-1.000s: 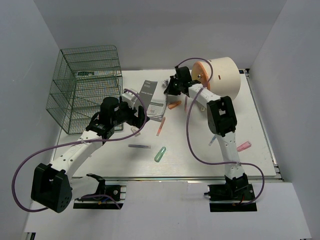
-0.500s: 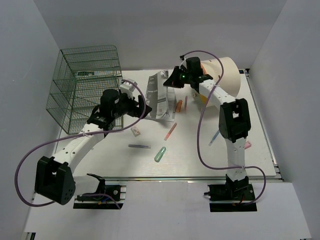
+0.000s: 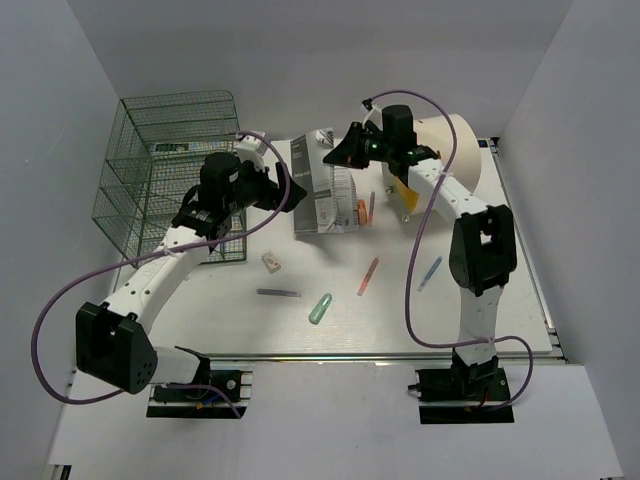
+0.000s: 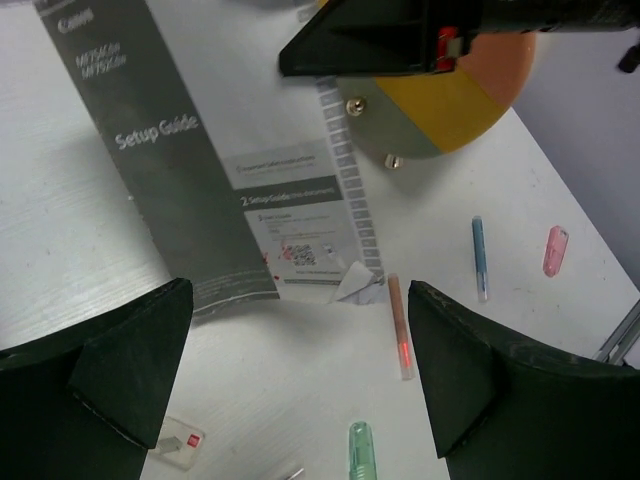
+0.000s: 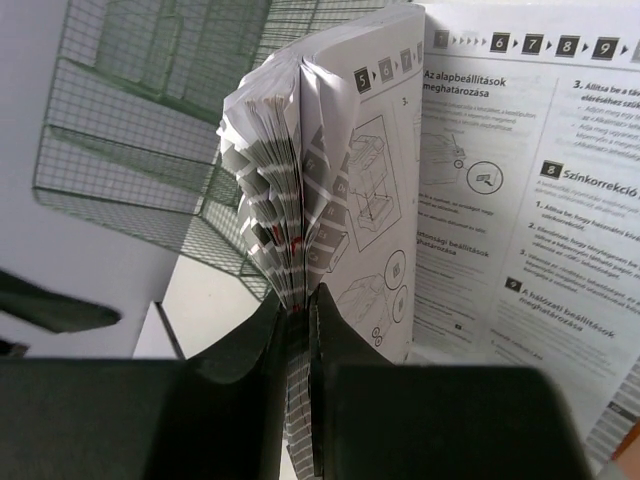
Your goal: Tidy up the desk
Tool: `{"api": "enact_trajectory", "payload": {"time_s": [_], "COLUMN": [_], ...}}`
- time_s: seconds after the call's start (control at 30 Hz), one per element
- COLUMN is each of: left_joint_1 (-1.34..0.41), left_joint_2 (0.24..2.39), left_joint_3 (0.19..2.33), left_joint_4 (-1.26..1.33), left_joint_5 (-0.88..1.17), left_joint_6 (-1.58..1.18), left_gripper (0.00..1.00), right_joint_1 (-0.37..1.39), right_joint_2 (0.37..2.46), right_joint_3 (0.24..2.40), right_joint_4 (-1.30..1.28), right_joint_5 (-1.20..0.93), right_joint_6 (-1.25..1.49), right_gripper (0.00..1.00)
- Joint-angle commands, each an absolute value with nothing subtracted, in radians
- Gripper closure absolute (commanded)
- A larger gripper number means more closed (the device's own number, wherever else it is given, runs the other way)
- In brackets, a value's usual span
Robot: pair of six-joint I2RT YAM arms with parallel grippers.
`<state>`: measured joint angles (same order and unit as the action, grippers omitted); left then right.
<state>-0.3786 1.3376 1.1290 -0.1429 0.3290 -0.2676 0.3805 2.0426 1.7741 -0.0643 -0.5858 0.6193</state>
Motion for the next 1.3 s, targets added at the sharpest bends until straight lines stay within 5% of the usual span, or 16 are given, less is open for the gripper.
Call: {"api": "enact_trajectory", "payload": {"time_s": [0.0,1.27], "left_joint_1": [-0.354,-0.222], "left_joint_2": [1.339,1.440], "left_joint_3": [1.157,0.913], "left_joint_4": [-0.196,0.245], "left_joint_5": [0.325,0.670], "left_joint_6": [-0.301,-0.449], "left_gripper": [0.02,0.02], "right_joint_1": [0.367,0.344], "right_joint_2": [1.904,1.651], "right_joint_3": [1.781,1.620], "right_joint_4": [0.081,0.109], "right_joint_5": [-0.666,-0.854], "right_joint_6": [0.658,0.623], "right_gripper": [1.00,1.00]}}
